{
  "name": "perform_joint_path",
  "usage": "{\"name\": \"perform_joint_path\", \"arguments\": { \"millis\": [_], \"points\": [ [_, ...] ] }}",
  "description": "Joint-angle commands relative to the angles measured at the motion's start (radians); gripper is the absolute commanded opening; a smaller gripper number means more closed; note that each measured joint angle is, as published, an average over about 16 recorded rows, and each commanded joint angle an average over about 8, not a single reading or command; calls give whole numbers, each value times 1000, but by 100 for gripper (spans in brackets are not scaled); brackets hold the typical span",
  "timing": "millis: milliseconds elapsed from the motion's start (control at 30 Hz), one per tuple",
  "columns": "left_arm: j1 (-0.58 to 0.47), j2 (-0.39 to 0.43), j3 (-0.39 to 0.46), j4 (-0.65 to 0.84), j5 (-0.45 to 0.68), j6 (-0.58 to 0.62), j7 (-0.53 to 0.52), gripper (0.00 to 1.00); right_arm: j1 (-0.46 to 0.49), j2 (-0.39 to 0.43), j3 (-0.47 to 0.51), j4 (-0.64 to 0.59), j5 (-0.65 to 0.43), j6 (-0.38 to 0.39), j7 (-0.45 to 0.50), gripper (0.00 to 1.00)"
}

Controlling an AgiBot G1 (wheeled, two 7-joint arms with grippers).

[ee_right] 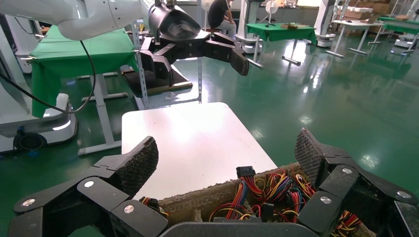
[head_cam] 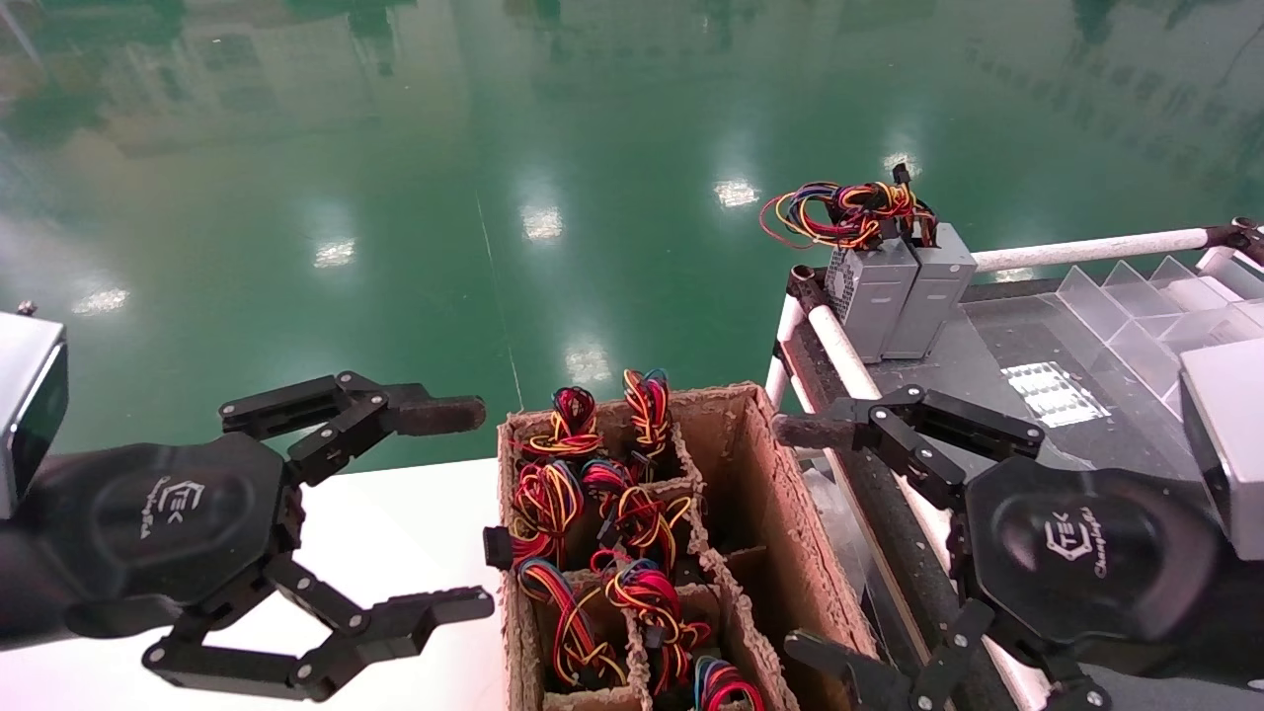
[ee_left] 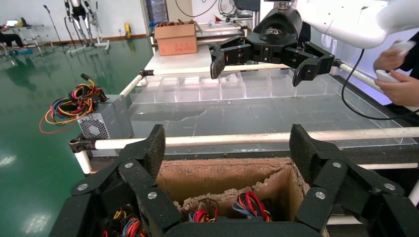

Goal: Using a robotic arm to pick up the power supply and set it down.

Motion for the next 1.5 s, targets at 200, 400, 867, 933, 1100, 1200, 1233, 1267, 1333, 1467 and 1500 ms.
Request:
{"name": "perform_joint_path", "arguments": {
  "millis": [200,400,867,933,1100,1200,1233,1267,1333,1467,1500],
  "points": [
    [0,0,0,0,0,0,0,0,0,0,0,0,0,0,0,100],
    [0,0,0,0,0,0,0,0,0,0,0,0,0,0,0,100],
    [0,0,0,0,0,0,0,0,0,0,0,0,0,0,0,100],
    [0,0,0,0,0,0,0,0,0,0,0,0,0,0,0,100],
    [0,0,0,0,0,0,0,0,0,0,0,0,0,0,0,100],
    [0,0,0,0,0,0,0,17,0,0,0,0,0,0,0,100],
    [0,0,0,0,0,0,0,29,0,0,0,0,0,0,0,100],
    [0,0,0,0,0,0,0,42,0,0,0,0,0,0,0,100],
    [0,0,0,0,0,0,0,67,0,1,0,-1,-2,2,0,100],
    [0,0,0,0,0,0,0,100,-3,4,0,-7,-16,18,-4,100],
    [0,0,0,0,0,0,0,100,-4,5,0,-9,-21,23,-5,100]
  ]
}}
